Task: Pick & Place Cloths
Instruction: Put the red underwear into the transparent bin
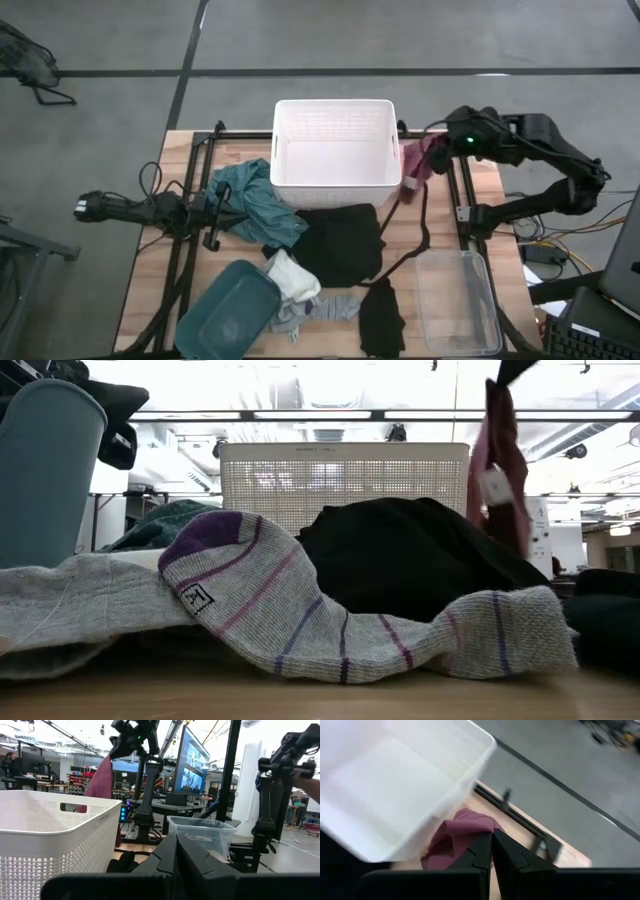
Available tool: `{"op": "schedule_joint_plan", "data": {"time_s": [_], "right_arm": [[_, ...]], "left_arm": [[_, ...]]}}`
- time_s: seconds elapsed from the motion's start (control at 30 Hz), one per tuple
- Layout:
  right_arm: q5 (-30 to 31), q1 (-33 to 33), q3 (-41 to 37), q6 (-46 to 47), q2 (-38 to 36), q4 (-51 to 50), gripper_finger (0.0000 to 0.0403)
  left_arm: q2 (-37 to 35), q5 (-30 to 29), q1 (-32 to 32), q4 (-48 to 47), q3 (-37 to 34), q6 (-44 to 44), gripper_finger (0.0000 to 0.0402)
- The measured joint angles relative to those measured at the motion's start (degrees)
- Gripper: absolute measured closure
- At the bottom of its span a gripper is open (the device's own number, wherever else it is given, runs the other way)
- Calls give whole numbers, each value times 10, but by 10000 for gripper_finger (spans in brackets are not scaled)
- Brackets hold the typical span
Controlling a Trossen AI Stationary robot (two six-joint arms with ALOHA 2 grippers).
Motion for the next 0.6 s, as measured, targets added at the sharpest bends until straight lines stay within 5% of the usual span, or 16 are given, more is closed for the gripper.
{"op": "schedule_joint_plan", "data": {"time_s": [0.4, 0.6], "right_arm": [[-100, 126, 170, 70, 0, -33, 394], [-219, 165, 207, 139, 1, -32, 394]], "left_arm": [[0, 0, 0, 0, 0, 0, 385], [0, 0, 0, 0, 0, 0, 384]]}}
